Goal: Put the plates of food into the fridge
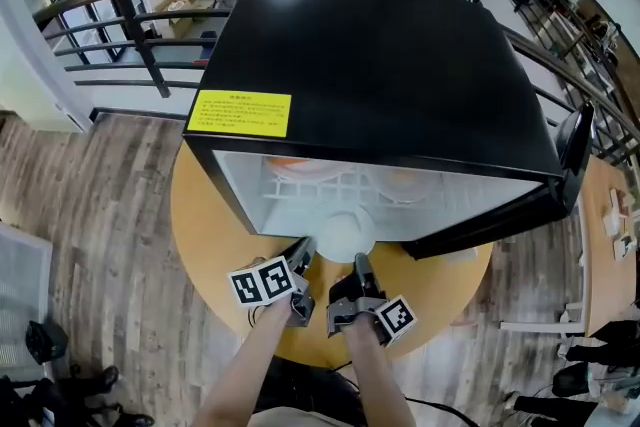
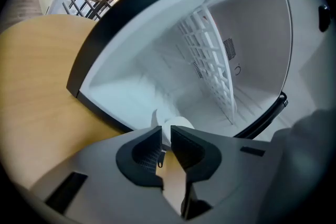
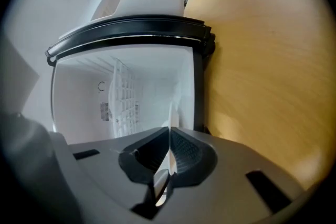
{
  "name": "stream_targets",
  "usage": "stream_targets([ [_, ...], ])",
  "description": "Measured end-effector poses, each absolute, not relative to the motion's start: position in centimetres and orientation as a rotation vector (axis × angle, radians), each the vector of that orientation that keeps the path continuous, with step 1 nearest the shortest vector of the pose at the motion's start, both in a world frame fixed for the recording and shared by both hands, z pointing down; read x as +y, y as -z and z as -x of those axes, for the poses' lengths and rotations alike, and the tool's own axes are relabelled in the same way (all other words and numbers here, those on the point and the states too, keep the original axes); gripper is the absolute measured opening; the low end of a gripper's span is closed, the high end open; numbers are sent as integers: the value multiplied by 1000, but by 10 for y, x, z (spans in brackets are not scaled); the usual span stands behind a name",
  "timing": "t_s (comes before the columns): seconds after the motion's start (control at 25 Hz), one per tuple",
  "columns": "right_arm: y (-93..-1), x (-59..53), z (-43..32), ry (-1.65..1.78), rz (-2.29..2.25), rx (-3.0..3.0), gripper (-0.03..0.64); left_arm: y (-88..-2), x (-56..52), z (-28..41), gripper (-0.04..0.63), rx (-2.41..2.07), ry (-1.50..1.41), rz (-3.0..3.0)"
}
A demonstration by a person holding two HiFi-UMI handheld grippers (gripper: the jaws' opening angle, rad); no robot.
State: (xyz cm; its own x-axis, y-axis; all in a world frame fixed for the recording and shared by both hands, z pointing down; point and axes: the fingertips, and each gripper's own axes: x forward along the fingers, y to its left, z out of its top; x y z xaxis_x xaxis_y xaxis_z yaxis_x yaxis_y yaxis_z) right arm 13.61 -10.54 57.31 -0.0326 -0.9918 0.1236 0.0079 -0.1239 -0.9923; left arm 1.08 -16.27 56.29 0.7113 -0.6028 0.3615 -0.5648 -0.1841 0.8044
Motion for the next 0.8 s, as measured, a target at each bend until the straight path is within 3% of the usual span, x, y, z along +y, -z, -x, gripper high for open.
stream_targets([
  [0.8, -586, -191, -138, 1364, 1483, 1112, 18, -549, -118, 20, 37, -891, -25, -1986],
])
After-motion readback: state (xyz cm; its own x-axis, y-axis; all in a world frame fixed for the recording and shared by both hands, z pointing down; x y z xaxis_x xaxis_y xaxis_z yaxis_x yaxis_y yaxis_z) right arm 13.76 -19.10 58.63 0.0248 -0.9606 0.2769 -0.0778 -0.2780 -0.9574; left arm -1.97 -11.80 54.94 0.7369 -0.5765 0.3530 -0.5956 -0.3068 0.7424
